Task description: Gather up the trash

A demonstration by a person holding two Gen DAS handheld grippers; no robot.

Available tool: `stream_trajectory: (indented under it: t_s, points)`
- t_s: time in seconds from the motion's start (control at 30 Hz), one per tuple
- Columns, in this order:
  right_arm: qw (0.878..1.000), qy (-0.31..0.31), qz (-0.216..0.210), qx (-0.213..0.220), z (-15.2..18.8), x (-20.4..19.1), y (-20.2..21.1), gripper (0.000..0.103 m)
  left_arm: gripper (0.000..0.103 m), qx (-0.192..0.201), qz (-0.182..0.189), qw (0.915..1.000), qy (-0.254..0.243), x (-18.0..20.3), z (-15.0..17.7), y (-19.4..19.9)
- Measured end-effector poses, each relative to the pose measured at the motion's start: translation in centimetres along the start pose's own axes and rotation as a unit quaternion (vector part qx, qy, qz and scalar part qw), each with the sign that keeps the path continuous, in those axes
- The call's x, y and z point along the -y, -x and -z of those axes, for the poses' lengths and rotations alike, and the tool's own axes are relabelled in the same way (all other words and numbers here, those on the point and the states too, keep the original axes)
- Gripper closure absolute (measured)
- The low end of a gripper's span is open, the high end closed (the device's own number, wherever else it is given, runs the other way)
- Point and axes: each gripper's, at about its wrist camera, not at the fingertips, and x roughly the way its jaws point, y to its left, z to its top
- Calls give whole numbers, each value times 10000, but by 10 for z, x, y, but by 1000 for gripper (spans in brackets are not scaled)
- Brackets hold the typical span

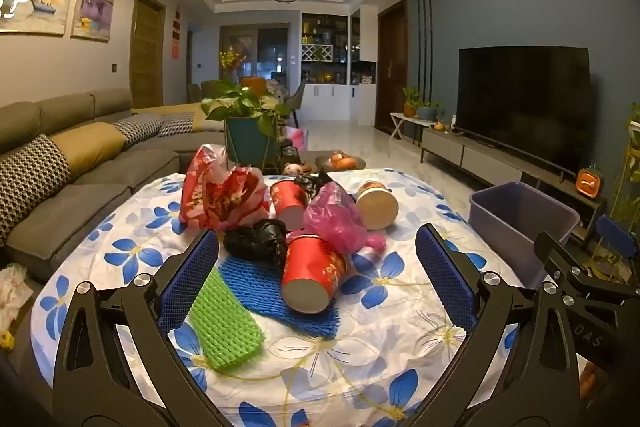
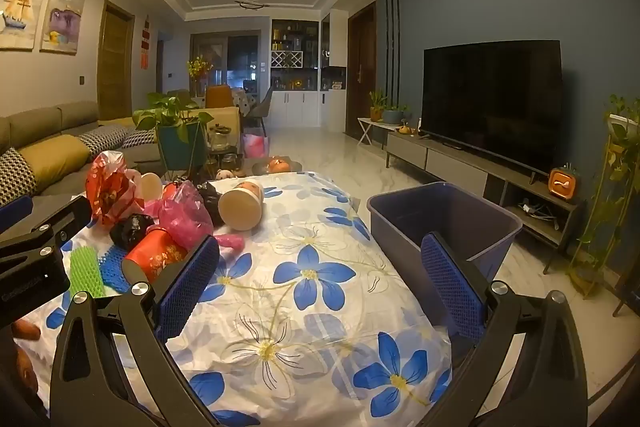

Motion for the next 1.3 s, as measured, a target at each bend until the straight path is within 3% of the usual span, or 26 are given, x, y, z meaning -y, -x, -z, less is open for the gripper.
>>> stream_trajectory:
  t_s: [1.3]
  points:
    - [9999,-58,128,79,-4,5,6,5,6,-65,57,9998,166,-6,6,1]
